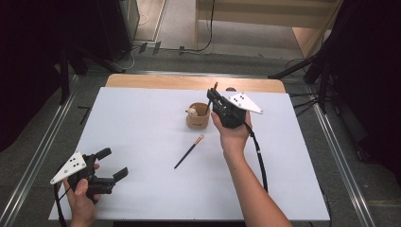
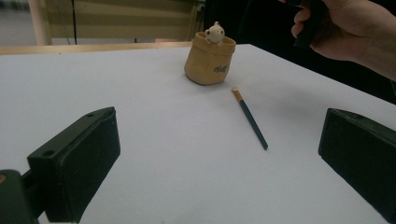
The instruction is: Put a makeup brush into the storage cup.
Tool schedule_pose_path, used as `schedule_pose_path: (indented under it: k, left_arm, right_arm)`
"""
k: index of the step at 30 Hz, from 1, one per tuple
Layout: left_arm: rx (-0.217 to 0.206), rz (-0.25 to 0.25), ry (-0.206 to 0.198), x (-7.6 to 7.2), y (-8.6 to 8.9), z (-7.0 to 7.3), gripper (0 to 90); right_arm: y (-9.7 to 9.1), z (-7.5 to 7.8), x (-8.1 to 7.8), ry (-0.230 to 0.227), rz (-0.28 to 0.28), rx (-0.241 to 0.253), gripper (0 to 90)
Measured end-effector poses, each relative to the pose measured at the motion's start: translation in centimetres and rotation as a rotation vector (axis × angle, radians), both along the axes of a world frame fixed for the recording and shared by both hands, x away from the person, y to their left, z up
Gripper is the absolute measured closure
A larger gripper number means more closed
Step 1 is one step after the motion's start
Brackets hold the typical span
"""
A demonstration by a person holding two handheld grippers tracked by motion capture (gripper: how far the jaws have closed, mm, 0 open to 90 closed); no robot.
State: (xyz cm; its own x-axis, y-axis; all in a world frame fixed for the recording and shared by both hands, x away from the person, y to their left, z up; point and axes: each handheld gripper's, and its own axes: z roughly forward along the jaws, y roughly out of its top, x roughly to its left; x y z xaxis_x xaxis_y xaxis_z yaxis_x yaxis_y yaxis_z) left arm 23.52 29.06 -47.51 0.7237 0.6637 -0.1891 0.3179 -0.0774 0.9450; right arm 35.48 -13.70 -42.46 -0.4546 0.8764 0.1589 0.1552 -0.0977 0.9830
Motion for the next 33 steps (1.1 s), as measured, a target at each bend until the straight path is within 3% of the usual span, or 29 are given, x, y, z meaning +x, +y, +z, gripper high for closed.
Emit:
schedule_pose_path:
  k: [9, 24, 33]
  left_arm:
    - [0.001, -0.007, 0.007, 0.1, -0.1, -0.1, 0.0]
    - [-0.003, -0.014, 0.012, 0.1, -0.2, -0.2, 0.0]
    - [-0.002, -0.018, 0.013, 0.1, -0.3, -0.2, 0.0]
  right_arm:
    - [0.4, -1.4, 1.1, -0.001, -0.005, -0.013, 84.4]
    - [1.1, -4.1, 2.0, 0.077, -0.006, -0.071, 84.4]
    - [1.2, -5.5, 2.3, 0.122, -0.029, -0.075, 84.3]
